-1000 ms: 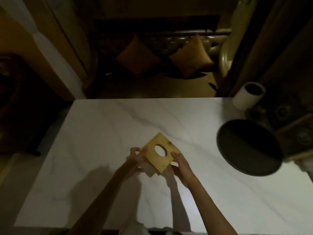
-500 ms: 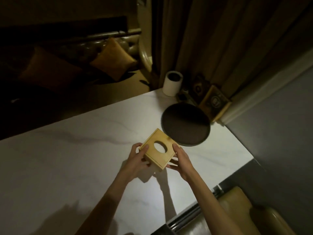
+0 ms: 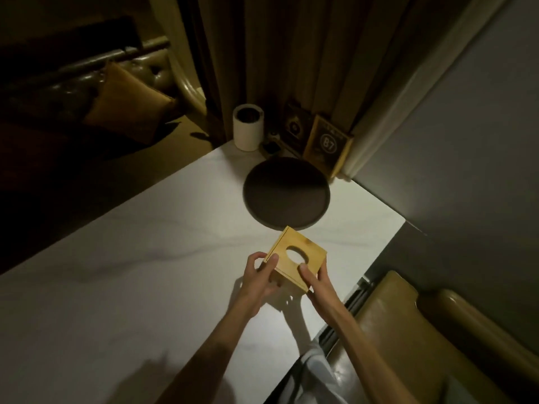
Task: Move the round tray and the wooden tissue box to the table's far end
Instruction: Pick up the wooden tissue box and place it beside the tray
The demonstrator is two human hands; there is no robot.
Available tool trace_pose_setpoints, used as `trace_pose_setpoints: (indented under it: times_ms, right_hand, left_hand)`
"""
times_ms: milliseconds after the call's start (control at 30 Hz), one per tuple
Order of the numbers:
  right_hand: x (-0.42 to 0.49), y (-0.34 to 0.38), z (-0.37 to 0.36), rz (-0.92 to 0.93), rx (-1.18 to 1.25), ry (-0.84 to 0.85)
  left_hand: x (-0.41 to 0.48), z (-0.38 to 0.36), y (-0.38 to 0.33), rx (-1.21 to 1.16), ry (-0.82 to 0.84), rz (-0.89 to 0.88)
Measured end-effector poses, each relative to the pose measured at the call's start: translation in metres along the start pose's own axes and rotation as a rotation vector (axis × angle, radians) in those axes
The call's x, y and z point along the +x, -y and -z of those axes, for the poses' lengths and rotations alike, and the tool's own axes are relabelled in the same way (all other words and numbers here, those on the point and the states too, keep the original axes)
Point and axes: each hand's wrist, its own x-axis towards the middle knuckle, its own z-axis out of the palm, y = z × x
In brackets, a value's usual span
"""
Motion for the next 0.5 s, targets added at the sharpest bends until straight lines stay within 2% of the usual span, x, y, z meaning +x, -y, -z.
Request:
trace_pose_setpoints:
  times_ms: [100,267,500]
  right_hand:
    - [0.004,-0.008,0.025,0.072,-0.018,-0.098]
    - [0.037,0.002,0.084,0.075,-0.035,-0.232]
    - [0.110,0.031,0.178,0.036,-0.048,-0.287]
  left_hand:
    - [0.017,-0.039,0.006,0.068,0.024,0.022]
    - [0.073,-0.108,-0.002,0.226,0.119,0.052]
    - [0.166,-0.206,-0.031,0.403,0.268,-0.023]
